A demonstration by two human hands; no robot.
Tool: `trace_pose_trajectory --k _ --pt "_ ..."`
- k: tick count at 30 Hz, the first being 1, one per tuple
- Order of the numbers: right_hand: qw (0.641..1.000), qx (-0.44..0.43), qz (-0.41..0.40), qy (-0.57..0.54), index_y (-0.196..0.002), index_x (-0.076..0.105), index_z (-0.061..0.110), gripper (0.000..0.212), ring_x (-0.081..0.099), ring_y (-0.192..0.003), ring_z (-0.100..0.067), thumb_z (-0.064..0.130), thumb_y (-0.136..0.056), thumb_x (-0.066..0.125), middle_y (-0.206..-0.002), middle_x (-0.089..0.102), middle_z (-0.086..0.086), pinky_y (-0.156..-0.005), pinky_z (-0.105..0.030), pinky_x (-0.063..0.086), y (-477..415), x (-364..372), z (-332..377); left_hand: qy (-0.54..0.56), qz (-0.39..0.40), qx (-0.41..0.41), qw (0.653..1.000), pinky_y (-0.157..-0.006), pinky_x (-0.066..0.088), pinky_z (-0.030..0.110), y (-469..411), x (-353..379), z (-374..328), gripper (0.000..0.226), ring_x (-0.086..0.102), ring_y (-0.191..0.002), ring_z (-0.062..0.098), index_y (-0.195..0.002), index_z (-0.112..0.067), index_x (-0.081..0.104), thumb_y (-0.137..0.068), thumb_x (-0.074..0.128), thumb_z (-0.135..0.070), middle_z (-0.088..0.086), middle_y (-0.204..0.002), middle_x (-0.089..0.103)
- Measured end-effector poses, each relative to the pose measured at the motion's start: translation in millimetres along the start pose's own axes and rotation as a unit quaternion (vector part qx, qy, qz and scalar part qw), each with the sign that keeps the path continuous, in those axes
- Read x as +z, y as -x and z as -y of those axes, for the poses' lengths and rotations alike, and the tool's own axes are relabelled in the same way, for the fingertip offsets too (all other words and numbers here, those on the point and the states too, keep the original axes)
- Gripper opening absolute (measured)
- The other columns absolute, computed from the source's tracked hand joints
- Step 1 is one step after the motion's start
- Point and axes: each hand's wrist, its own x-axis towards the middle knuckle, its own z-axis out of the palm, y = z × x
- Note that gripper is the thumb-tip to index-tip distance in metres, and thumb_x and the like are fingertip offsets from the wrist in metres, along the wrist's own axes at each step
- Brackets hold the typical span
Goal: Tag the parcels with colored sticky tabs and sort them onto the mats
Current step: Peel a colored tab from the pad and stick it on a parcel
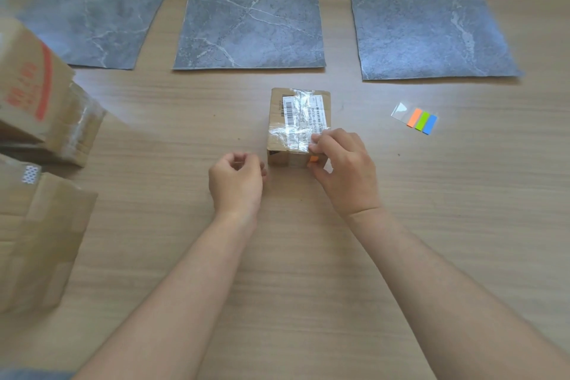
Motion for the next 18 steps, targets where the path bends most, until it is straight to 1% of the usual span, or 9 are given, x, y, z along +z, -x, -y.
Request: trace_pose_trajectory --k 3,5,6,8,10,11,13,15,18 --pt "1.0 0.011 0.01 -0.017 -0.092 0.07 0.009 0.03 0.062 -0.093 -0.026 -0.001 -0.067 0.083 -0.1 0.068 0.001 -0.073 -0.037 0.053 -2.3 -3.7 4.2 0.041 0.032 -0.005 0.999 -0.089 0.059 0.035 -4.2 1.4 -11.5 0.018 0.07 -0.093 0.017 -0.098 -0.012 0.068 -0.095 0.052 -0.02 0.009 -0.096 0.071" --pt "0.991 0.076 -0.009 -0.109 -0.093 0.075 0.011 0.019 0.066 -0.098 -0.015 0.012 -0.077 0.085 -0.103 0.072 0.004 -0.085 -0.027 0.053 -6.2 -12.6 13.1 0.065 0.084 -0.02 0.994 -0.101 0.052 0.033 -1.1 4.7 -19.7 0.034 0.066 -0.109 0.016 -0.116 -0.013 0.068 -0.097 0.045 -0.03 0.01 -0.114 0.07" --pt "0.972 0.148 -0.039 -0.18 -0.098 0.077 0.012 0.015 0.068 -0.102 -0.009 0.017 -0.084 0.081 -0.107 0.074 0.005 -0.092 -0.023 0.052 -7.6 -16.1 18.0 0.072 0.107 -0.025 0.991 -0.101 0.05 0.029 1.0 6.0 -22.9 0.041 0.065 -0.111 0.015 -0.122 -0.013 0.066 -0.098 0.042 -0.035 0.007 -0.117 0.07" --pt "0.885 0.329 -0.099 -0.313 -0.113 0.076 0.013 0.02 0.066 -0.112 -0.002 0.02 -0.097 0.067 -0.117 0.073 0.005 -0.1 -0.02 0.049 -10.5 -20.7 27.2 0.072 0.151 -0.029 0.985 -0.09 0.05 0.021 5.5 6.9 -27.8 0.042 0.067 -0.103 0.007 -0.116 -0.019 0.067 -0.102 0.034 -0.041 -0.005 -0.107 0.074" --pt "0.806 0.459 -0.077 -0.366 -0.11 0.074 0.018 0.022 0.064 -0.103 -0.003 0.026 -0.102 0.054 -0.109 0.072 0.009 -0.092 -0.02 0.049 -12.8 -20.7 31.7 0.073 0.182 -0.038 0.98 -0.084 0.048 0.019 9.2 6.4 -31.3 0.047 0.067 -0.099 0.004 -0.113 -0.023 0.068 -0.106 0.025 -0.041 -0.01 -0.104 0.074" --pt "0.79 0.489 -0.04 -0.368 -0.097 0.073 0.02 0.025 0.061 -0.091 -0.005 0.029 -0.103 0.05 -0.095 0.07 0.01 -0.082 -0.021 0.049 -14.2 -21.9 36.1 0.072 0.193 -0.043 0.978 -0.083 0.048 0.02 10.8 5.3 -32.9 0.049 0.066 -0.101 0.005 -0.116 -0.021 0.068 -0.106 0.024 -0.042 -0.008 -0.108 0.073" --pt "0.784 0.494 0.003 -0.376 -0.091 0.077 0.02 0.035 0.059 -0.076 -0.003 0.029 -0.101 0.044 -0.08 0.07 0.015 -0.071 -0.019 0.047 -16.2 -26.3 46.6 0.067 0.208 -0.044 0.975 -0.081 0.047 0.018 17.4 1.6 -39.1 0.048 0.065 -0.1 0.004 -0.115 -0.022 0.066 -0.107 0.023 -0.042 -0.009 -0.107 0.071" --pt "0.787 0.481 -0.002 -0.387 -0.091 0.079 0.022 0.038 0.061 -0.076 -0.001 0.028 -0.1 0.042 -0.08 0.072 0.016 -0.075 -0.02 0.048 -18.5 -34.3 57.5 0.055 0.213 -0.031 0.975 -0.084 0.044 0.018 25.0 -4.1 -47.0 0.044 0.062 -0.098 0.001 -0.11 -0.026 0.065 -0.107 0.024 -0.041 -0.014 -0.103 0.069" --pt "0.806 0.455 -0.018 -0.379 -0.092 0.079 0.023 0.039 0.061 -0.079 -0.003 0.027 -0.1 0.041 -0.083 0.073 0.015 -0.08 -0.024 0.049 -24.2 -49.5 69.5 0.041 0.224 -0.009 0.974 -0.099 0.041 0.024 36.8 -12.0 -64.6 0.043 0.06 -0.106 0.004 -0.113 -0.027 0.065 -0.107 0.024 -0.04 -0.014 -0.108 0.068"
